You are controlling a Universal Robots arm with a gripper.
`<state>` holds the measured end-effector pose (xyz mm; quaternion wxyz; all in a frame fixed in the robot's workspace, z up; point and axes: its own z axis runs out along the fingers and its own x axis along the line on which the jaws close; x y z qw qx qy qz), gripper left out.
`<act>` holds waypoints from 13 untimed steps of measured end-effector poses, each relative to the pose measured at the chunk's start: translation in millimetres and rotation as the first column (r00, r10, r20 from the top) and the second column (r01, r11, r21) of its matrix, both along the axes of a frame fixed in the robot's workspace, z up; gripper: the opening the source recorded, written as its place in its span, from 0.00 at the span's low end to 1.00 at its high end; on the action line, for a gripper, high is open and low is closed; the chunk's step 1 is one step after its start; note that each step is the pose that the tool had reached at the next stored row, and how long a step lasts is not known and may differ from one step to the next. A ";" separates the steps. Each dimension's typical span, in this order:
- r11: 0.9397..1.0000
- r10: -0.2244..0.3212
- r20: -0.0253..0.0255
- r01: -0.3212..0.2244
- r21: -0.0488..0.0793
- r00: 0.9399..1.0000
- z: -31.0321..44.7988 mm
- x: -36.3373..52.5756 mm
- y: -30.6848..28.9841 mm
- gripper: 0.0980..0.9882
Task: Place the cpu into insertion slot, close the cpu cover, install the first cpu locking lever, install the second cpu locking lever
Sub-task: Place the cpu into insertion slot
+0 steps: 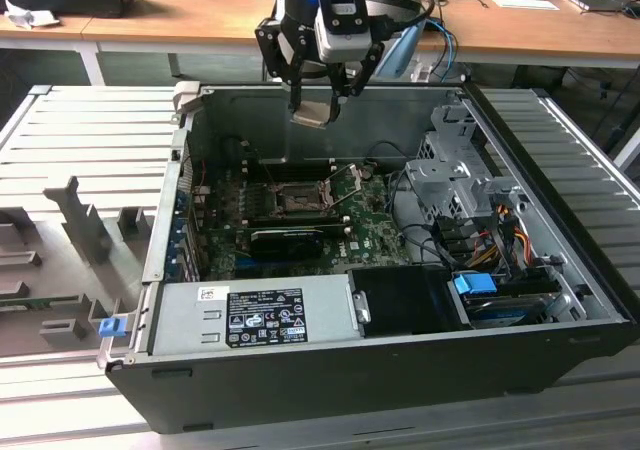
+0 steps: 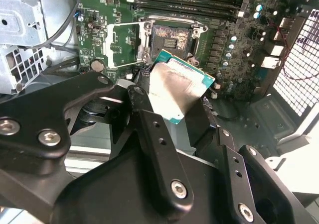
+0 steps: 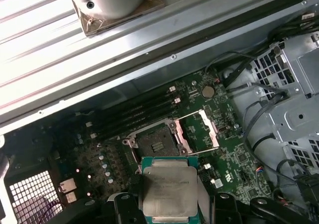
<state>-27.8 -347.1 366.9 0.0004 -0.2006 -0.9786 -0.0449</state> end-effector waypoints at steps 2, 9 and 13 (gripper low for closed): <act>1.000 0.000 0.000 0.000 -0.001 1.000 -0.5 0.1 0.0 0.48; 1.000 -0.031 0.000 0.031 -0.001 1.000 -0.7 0.0 0.0 0.48; 0.998 -0.065 0.000 0.065 -0.001 0.998 -0.8 0.0 0.0 0.48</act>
